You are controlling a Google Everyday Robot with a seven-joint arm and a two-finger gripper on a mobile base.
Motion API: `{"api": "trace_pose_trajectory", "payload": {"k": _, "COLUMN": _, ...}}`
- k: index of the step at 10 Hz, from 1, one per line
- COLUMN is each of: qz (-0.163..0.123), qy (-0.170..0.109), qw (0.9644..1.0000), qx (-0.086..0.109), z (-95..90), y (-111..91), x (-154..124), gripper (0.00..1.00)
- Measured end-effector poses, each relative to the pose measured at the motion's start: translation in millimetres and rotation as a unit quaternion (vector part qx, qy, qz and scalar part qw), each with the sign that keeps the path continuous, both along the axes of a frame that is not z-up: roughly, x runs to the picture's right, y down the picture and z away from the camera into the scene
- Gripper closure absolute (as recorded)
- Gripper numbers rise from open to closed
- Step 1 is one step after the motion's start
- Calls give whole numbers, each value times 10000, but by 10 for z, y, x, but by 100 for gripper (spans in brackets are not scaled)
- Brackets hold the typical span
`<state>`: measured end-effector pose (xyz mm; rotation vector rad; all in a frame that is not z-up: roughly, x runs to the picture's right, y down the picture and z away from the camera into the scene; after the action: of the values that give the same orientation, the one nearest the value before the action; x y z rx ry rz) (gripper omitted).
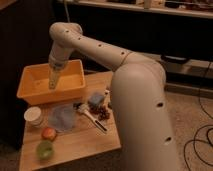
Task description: Place pepper in plastic cup
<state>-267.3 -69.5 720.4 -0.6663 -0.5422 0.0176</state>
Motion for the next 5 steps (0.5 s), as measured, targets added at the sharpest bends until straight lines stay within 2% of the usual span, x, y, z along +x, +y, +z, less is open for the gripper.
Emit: {"api": "trace_pose_trajectory", "payload": {"k": 5, "qz": 0, "qy": 0, "qw": 10000, "qx": 0, "z": 0, "y": 0, "x": -1, "gripper": 20}}
